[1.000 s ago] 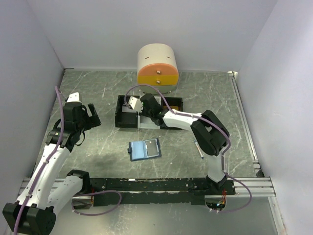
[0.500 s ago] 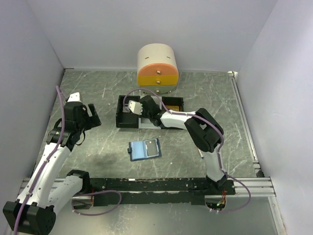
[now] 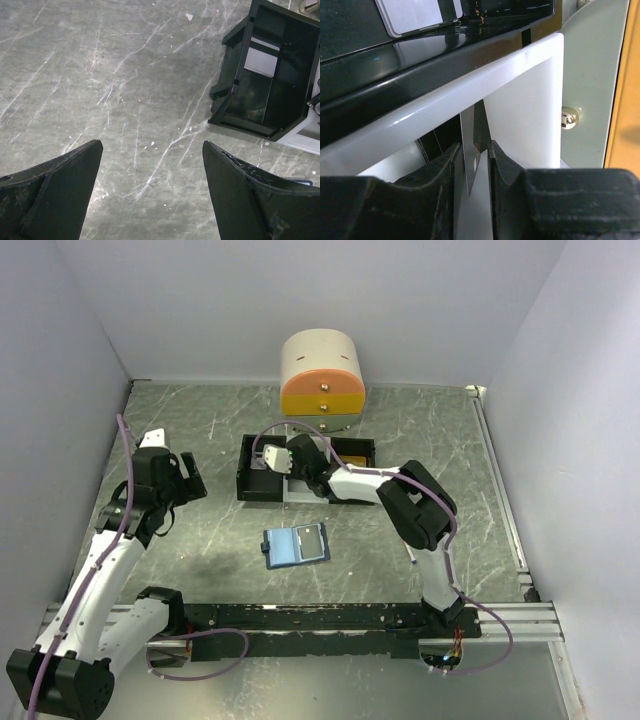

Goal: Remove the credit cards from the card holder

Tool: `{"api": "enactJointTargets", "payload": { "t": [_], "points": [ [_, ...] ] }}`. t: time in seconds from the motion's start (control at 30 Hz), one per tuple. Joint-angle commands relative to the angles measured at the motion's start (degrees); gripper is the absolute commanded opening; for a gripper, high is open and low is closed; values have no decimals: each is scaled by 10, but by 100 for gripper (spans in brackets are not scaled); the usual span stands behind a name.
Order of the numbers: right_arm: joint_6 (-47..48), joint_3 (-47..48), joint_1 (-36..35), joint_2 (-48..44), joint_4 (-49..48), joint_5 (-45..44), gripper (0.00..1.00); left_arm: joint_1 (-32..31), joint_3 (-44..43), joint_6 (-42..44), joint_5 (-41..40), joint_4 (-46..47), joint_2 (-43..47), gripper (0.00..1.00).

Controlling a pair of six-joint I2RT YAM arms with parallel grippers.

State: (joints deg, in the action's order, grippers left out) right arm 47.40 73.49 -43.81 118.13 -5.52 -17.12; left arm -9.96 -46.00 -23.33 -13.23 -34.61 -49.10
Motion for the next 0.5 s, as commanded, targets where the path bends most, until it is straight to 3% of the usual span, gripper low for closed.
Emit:
{"api": "enactJointTargets", "payload": {
  "t": [0.0, 0.37, 0.47],
  "points": [
    [4, -2, 5, -1, 20, 12, 26, 3, 2, 10, 15, 2, -5, 93],
    [-7, 8, 8, -4, 49, 2, 29, 3, 1, 13, 25, 2, -19, 92],
    [-14, 14, 8, -6, 59, 17, 39, 3, 2, 14, 27, 2, -19, 91]
  ]
}}
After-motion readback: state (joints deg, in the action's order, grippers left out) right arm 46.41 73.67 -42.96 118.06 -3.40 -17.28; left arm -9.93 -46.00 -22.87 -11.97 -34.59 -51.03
